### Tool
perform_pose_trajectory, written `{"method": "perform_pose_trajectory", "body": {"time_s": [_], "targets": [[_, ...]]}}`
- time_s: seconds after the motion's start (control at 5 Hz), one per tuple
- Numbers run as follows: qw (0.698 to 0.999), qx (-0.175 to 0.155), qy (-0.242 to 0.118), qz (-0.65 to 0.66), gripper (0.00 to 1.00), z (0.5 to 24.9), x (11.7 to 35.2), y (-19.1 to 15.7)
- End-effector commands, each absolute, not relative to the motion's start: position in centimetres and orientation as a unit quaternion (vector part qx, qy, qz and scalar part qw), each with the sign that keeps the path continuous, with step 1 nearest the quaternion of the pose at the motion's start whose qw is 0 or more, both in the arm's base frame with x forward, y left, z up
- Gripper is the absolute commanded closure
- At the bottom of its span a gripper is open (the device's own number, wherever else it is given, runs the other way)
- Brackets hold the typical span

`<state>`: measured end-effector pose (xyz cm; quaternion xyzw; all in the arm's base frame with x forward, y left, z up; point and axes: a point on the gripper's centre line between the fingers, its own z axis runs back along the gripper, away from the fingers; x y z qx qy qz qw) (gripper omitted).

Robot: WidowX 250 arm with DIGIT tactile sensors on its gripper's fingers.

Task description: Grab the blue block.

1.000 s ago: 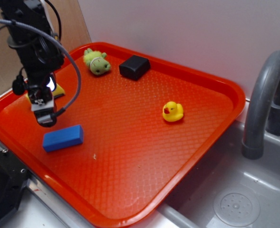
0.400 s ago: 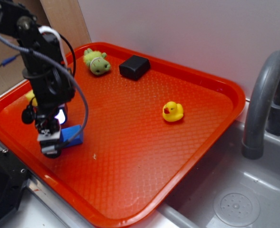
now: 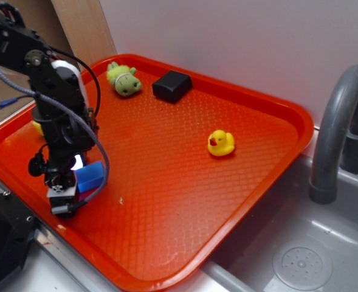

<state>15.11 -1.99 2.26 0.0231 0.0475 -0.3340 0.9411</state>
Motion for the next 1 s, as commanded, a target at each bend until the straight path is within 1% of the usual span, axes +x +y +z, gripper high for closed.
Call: {"method": "perform_pose_trajectory", "body": {"time_s": [0.0,0.2,0.4,0.6,0.8], "targets": [[0.950,0.058,0.041,-0.305,1.00,1.8,15.4,-2.2],[0.954,0.055,0.043,-0.292,1.00,2.1,15.6,-2.0],[0.975,0.068,0.061,-0.203,1.00,7.1,17.4,-2.4],[0.986,0.087,0.097,-0.103,1.00,12.0,20.0,-2.9],[0.992,0.058,0.103,-0.040,1.00,15.0,21.2,-2.7]]}}
